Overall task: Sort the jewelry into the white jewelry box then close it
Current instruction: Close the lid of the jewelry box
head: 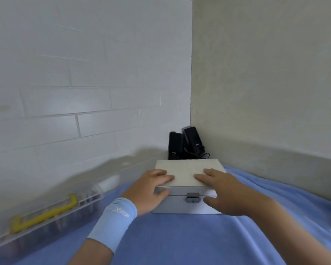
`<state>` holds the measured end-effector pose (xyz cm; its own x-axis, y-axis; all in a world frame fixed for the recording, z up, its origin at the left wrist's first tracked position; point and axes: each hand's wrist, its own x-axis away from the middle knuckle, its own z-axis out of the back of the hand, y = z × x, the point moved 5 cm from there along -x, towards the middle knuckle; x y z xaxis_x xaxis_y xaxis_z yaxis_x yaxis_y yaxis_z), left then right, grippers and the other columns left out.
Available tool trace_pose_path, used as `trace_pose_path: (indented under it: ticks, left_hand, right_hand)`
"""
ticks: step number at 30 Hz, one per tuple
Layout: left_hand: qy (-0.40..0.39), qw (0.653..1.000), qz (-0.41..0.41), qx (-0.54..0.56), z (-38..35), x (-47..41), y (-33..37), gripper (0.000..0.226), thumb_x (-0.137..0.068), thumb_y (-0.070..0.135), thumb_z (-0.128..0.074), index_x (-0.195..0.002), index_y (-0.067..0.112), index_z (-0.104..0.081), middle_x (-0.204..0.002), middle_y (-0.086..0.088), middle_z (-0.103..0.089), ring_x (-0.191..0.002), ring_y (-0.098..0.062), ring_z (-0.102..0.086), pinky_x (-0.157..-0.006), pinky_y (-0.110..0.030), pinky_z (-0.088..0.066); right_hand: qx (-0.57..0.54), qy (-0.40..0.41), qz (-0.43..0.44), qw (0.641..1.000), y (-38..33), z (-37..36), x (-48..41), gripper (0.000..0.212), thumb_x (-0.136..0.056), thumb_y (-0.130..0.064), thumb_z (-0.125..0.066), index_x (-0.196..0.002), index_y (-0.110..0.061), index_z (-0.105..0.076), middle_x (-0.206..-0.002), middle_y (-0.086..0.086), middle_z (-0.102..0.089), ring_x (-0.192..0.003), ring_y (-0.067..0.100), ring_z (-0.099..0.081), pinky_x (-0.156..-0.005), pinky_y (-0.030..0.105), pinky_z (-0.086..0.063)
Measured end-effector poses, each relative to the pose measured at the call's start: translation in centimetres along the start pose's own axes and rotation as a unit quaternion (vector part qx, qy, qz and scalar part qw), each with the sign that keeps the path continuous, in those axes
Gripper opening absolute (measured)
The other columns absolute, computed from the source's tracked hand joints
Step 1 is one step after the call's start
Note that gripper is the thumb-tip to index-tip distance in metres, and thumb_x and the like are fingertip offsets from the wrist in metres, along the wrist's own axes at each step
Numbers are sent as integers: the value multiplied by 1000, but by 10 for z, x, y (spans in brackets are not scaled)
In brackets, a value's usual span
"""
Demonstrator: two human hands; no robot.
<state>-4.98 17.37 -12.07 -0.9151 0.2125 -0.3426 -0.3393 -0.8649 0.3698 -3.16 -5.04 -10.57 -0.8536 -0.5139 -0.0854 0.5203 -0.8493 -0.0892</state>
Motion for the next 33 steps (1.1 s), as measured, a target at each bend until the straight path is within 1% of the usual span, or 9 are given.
trace_pose_path:
  ticks: [6,10,14,16,19,22,26,30,33]
  left_hand:
    - [18,999,17,-36,-10,2,6,47,-98,40,-56,-144,39,-47,-154,14,-36,-143,-9,-24,-111,-15,-11]
    - [27,999,33,13,-15,7,8,46,-97,42,-56,-143,36,-49,-154,11,-36,-144,-9,-23,-113,-17,-13]
    - [101,985,104,94,-15,12,3,46,-97,41,-57,-141,33,-48,-153,5,-30,-140,-14,-25,-106,-16,-18]
    - [99,972,168,129,-19,13,-2,56,-95,49,-55,-146,32,-39,-148,2,-30,-130,-13,-36,-104,-22,-26]
    - [86,951,232,187,-22,9,-3,67,-92,55,-56,-149,29,-33,-148,0,-36,-130,-18,-44,-103,-30,-33]
    - [86,952,231,179,-16,3,2,68,-92,50,-58,-150,23,-35,-152,0,-40,-138,-21,-40,-109,-33,-33]
    - [90,954,222,179,-4,-8,11,61,-95,44,-57,-150,23,-40,-155,3,-40,-142,-20,-37,-111,-33,-29]
    - [82,959,182,200,2,-38,31,56,-93,43,-59,-146,30,-45,-140,9,-52,-119,-15,-52,-100,-29,-37]
    - [56,966,150,201,-8,-70,50,55,-92,42,-59,-145,31,-46,-139,9,-52,-109,-10,-50,-98,-28,-39]
  right_hand:
    - [58,12,1,998,2,-19,2,77,-101,-39,-45,-160,-37,4,-170,0,8,-156,17,7,-125,42,2]
    - [-53,75,-20,996,3,-18,2,63,-103,-49,-43,-160,-34,-21,-169,0,-8,-155,16,-6,-124,36,-3]
    - [-244,225,-185,925,29,-14,3,52,-100,-44,-51,-147,-22,-46,-156,6,-40,-142,26,-36,-114,40,-32]
    - [-367,177,-262,875,43,-21,3,53,-101,-41,-51,-147,-14,-45,-140,8,-53,-123,27,-51,-97,39,-44]
    - [-516,112,-279,802,45,-28,3,41,-103,-35,-51,-135,-8,-55,-105,0,-61,-90,17,-57,-70,31,-43]
    - [-538,103,-274,791,43,-28,1,33,-104,-29,-51,-128,-7,-58,-95,-3,-59,-83,12,-55,-64,28,-41]
    - [-558,116,-285,771,48,-22,2,37,-103,-28,-53,-131,-4,-57,-106,6,-63,-91,20,-58,-73,33,-43]
    - [-573,177,-303,740,67,-13,15,27,-104,-24,-51,-122,-5,-55,-89,2,-56,-76,16,-51,-58,30,-37]
    - [-571,220,-325,721,86,-13,27,31,-103,-24,-50,-125,-3,-52,-97,7,-57,-80,21,-50,-64,34,-38]
